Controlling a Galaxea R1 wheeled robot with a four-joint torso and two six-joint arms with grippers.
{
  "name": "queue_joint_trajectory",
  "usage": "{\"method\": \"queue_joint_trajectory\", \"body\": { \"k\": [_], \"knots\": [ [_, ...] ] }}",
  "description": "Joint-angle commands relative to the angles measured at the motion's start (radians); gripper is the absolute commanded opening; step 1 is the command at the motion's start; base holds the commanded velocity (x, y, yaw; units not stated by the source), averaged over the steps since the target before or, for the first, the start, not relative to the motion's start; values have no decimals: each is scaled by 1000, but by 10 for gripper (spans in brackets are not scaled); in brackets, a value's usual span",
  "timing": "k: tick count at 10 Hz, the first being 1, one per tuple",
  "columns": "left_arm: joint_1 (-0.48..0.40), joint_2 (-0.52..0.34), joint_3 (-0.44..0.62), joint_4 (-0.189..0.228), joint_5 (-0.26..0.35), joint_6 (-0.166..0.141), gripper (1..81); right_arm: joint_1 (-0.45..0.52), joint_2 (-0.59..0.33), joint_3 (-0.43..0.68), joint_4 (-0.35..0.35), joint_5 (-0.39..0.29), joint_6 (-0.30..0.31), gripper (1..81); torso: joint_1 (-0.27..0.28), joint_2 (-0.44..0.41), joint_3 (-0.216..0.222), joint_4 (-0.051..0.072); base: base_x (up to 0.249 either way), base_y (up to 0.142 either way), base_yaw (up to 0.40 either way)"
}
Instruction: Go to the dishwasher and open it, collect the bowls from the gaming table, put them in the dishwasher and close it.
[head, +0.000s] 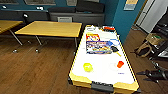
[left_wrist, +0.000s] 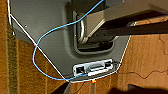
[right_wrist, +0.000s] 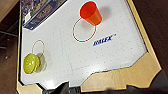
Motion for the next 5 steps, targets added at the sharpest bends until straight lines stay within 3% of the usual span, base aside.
{"method": "queue_joint_trajectory", "body": {
  "k": [1, 5],
  "knots": [
    [6, -3, 5, -3, 69, 0, 811, 185, 56, -151, 18, -129, 51, 811, 0, 0, 0, 0, 0, 0, 0],
    [0, -1, 5, -3, 69, 0, 811, 187, 194, -308, 30, -138, 51, 811, 0, 0, 0, 0, 0, 0, 0]
  ]
}}
